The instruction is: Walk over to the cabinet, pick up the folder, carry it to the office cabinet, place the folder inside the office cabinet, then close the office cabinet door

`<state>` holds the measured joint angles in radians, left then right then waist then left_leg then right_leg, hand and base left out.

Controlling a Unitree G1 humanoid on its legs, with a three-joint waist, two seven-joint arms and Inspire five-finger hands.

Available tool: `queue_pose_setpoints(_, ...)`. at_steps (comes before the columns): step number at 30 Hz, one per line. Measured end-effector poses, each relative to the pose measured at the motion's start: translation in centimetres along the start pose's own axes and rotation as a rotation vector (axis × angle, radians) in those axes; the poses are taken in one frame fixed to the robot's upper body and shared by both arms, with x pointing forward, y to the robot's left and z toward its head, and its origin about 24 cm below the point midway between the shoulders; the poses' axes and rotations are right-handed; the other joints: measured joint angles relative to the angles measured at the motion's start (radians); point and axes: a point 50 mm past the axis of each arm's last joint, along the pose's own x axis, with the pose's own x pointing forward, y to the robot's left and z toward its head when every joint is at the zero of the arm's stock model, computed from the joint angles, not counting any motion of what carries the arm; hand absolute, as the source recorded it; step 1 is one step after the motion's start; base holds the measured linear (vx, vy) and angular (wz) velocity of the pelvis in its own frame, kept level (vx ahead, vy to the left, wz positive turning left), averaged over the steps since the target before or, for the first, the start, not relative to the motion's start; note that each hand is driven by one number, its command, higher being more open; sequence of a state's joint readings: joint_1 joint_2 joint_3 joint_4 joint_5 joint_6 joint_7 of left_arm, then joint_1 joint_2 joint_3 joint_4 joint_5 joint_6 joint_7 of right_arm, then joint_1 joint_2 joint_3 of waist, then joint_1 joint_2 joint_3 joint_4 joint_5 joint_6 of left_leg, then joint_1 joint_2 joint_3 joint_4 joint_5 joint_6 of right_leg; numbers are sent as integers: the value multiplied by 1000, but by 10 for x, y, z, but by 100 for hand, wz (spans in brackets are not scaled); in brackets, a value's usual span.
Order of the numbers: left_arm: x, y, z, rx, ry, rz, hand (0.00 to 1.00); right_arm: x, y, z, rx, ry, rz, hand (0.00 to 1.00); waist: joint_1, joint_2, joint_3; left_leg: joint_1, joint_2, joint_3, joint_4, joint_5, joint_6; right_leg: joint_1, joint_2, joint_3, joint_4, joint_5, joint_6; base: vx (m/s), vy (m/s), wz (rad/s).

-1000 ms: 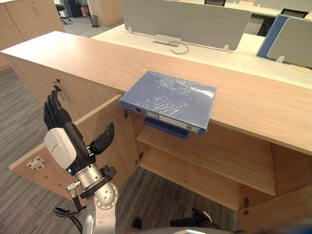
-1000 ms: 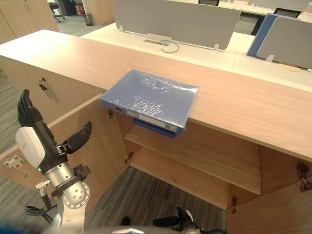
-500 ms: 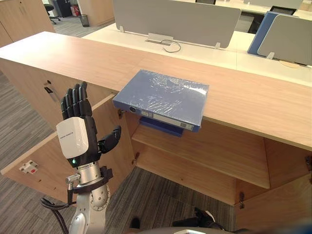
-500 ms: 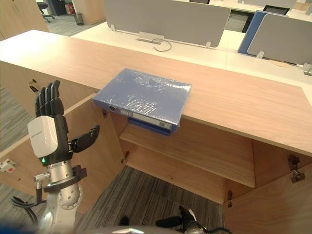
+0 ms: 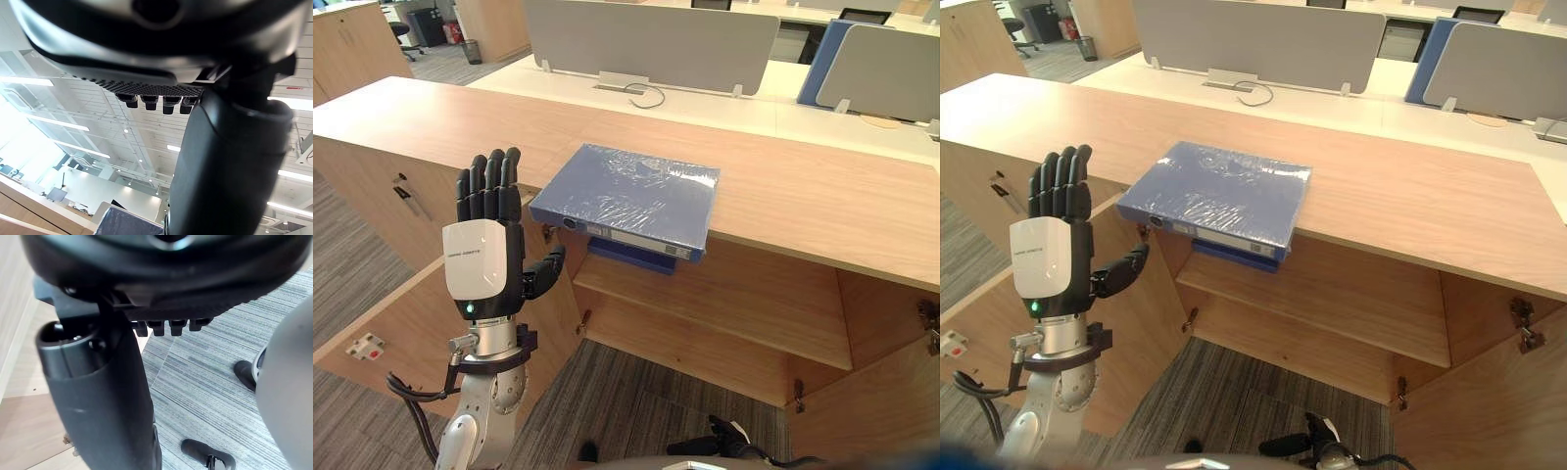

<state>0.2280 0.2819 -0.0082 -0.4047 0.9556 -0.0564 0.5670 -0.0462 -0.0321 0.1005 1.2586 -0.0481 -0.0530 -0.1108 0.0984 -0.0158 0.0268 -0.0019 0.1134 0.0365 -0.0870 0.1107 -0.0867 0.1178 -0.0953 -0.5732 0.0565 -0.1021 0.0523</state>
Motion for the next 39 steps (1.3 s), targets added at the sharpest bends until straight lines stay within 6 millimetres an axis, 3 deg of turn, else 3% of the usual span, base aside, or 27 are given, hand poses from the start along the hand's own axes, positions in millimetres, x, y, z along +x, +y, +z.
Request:
queue_pose_setpoints(17,-1,-34,-27,107,-23,-222,100,1,-5,9,5,-41,-26,100,-51,17,5,14,6,35,0,-1,-1,13,19,40,-70,55,-10,-26,7,-8)
queue_pose_setpoints(24,-2,-39,-25,102,-44,-250,100,0,-8,8,11,-48,-42,100,-58,30,3,24,5,47,-1,-1,-1,26,23,57,-102,78,-10,-22,20,-8)
queue_pose_setpoints(28,8,-40,-26,117,-54,-234,100,0,-10,7,25,-44,-49,100,-59,37,-2,24,5,54,-1,-2,-1,28,25,64,-116,90,-10,-21,22,-6)
queue_pose_setpoints(39,20,-47,-16,100,-114,-227,100,0,-10,8,0,-51,-46,100,-78,36,-3,30,2,60,-1,-2,-2,39,26,69,-141,106,-9,-5,8,-1)
